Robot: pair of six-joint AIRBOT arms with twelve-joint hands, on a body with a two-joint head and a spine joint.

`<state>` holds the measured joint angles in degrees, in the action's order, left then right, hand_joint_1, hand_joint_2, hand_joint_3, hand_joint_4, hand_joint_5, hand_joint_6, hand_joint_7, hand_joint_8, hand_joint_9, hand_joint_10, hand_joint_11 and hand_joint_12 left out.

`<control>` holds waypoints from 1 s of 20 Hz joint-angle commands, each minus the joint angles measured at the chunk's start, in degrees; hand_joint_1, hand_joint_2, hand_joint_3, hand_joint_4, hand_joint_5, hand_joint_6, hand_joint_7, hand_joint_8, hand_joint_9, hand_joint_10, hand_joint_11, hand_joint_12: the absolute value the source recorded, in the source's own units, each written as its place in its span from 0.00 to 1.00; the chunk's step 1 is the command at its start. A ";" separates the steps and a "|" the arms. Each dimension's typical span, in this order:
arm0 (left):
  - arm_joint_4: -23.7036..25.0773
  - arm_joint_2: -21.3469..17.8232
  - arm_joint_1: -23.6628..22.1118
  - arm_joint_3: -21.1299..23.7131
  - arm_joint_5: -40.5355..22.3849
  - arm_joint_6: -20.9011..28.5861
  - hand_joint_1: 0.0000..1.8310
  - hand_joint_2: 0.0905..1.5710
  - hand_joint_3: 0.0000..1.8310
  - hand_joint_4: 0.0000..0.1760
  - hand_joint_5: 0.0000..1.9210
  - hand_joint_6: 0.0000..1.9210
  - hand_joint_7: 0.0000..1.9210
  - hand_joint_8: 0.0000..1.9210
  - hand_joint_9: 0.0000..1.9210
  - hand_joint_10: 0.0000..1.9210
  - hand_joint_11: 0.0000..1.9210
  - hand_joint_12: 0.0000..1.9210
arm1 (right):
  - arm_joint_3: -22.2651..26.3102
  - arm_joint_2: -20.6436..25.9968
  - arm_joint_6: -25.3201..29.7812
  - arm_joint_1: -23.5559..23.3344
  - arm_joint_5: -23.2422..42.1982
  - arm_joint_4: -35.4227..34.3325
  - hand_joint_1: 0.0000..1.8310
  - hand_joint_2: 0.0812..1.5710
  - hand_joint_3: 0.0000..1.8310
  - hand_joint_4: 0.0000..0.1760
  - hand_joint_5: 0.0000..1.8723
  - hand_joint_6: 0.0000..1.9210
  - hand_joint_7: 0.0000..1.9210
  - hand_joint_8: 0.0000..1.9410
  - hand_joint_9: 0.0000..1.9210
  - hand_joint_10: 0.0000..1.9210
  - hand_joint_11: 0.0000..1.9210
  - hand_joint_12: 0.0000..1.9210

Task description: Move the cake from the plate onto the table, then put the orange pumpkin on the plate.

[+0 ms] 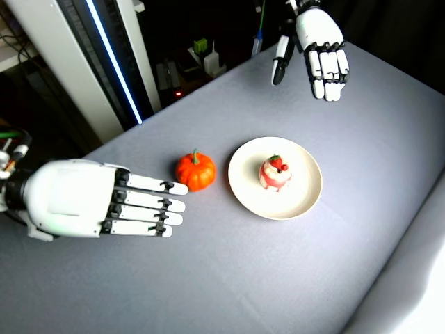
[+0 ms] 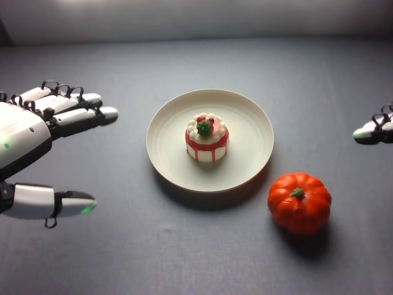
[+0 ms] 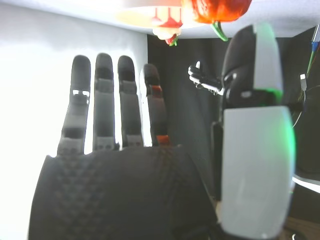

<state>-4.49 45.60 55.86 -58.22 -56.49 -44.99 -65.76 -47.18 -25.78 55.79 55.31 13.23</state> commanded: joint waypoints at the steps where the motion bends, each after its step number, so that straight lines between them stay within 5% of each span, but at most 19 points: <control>1: -0.78 0.06 -0.50 -0.36 -6.58 0.08 0.35 0.61 0.00 0.50 0.15 0.00 0.07 0.00 0.09 0.01 0.00 0.32 | -0.31 0.17 0.20 -0.64 5.96 -1.78 0.31 0.72 0.00 0.00 0.25 0.00 0.25 0.00 0.27 0.01 0.09 0.53; 3: -0.74 0.31 -0.64 -0.56 -6.27 0.08 0.34 0.62 0.00 0.32 0.17 0.00 0.08 0.00 0.09 0.00 0.00 0.30 | -0.37 0.12 0.20 -0.64 5.94 -1.72 0.30 0.73 0.00 0.00 0.24 0.00 0.25 0.00 0.27 0.00 0.08 0.55; 6: -0.28 1.10 -2.04 -1.62 -5.08 0.08 0.35 0.62 0.00 0.29 0.18 0.00 0.08 0.00 0.08 0.00 0.00 0.25 | -0.43 0.01 0.20 -0.64 5.87 -1.55 0.31 0.73 0.00 0.00 0.24 0.00 0.25 0.00 0.28 0.00 0.08 0.58; 7: -0.01 1.85 -3.32 -2.50 -3.93 0.08 0.36 0.62 0.00 0.34 0.16 0.00 0.08 0.00 0.07 0.00 0.00 0.22 | -0.47 -0.04 0.20 -0.63 5.70 -1.47 0.32 0.73 0.00 0.00 0.24 0.00 0.25 0.00 0.28 0.00 0.08 0.58; 9: 0.81 3.80 -6.12 -4.81 -1.35 0.42 0.35 0.62 0.00 0.77 0.12 0.00 0.08 0.00 0.09 0.00 0.00 0.28 | -0.68 -0.43 0.22 -0.63 5.28 -1.19 0.32 0.73 0.00 0.00 0.24 0.00 0.25 0.00 0.28 0.00 0.09 0.58; 10: 1.89 5.31 -8.43 -6.42 0.39 1.17 0.30 0.60 0.00 0.74 0.13 0.00 0.08 0.00 0.10 0.00 0.00 0.32 | -0.71 -0.51 0.26 -0.64 5.27 -1.01 0.32 0.73 0.00 0.00 0.24 0.00 0.25 0.00 0.27 0.00 0.08 0.58; 11: 3.01 6.57 -10.27 -7.67 1.67 1.82 0.32 0.61 0.00 0.90 0.12 0.00 0.06 0.00 0.08 0.00 0.00 0.26 | -0.70 -0.51 0.36 -0.64 5.29 -0.93 0.34 0.74 0.00 0.00 0.24 0.00 0.25 0.00 0.27 0.00 0.08 0.58; 13: 5.45 8.91 -14.32 -9.80 4.82 2.22 0.35 0.61 0.00 1.00 0.12 0.00 0.06 0.00 0.10 0.00 0.01 0.27 | -0.58 -0.51 0.53 -0.64 5.48 -0.76 0.34 0.74 0.00 0.00 0.25 0.00 0.26 0.01 0.29 0.01 0.10 0.59; 15: 7.96 11.56 -18.25 -11.96 8.17 2.44 0.35 0.62 0.00 1.00 0.14 0.00 0.11 0.00 0.13 0.00 0.03 0.31 | -0.53 -0.53 0.53 -0.75 5.69 -0.46 0.33 0.75 0.00 0.00 0.26 0.00 0.27 0.00 0.30 0.01 0.12 0.58; 17: 11.95 14.37 -22.63 -14.53 12.14 3.87 0.38 0.61 0.00 0.57 0.16 0.00 0.14 0.00 0.17 0.00 0.01 0.43 | -0.55 -0.56 0.53 -0.99 5.70 -0.11 0.36 0.74 0.00 0.00 0.28 0.00 0.29 0.00 0.32 0.01 0.15 0.57; 18: 14.56 16.28 -25.19 -16.03 14.34 5.11 0.44 0.57 0.00 0.52 0.18 0.00 0.16 0.00 0.19 0.00 0.01 0.51 | -0.55 -0.56 0.53 -1.04 5.70 0.06 0.41 0.74 0.00 0.00 0.29 0.00 0.29 0.00 0.32 0.00 0.16 0.55; 19: 16.23 17.74 -26.84 -17.00 15.88 5.71 0.46 0.55 0.00 0.55 0.18 0.00 0.16 0.00 0.20 0.00 0.01 0.53 | -0.57 -0.62 0.53 -1.10 5.71 0.15 0.41 0.74 0.00 0.00 0.29 0.00 0.28 0.00 0.31 0.00 0.15 0.54; 20: 17.74 19.31 -28.05 -17.92 17.46 5.90 0.50 0.54 0.00 0.74 0.17 0.00 0.15 0.00 0.19 0.00 0.00 0.53 | -0.62 -0.73 0.53 -1.31 5.76 0.34 0.42 0.74 0.00 0.00 0.27 0.00 0.27 0.00 0.31 0.00 0.13 0.55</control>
<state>13.85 65.41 27.92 -76.12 -34.61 -39.09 -66.22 -48.10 -25.58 55.09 54.96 15.33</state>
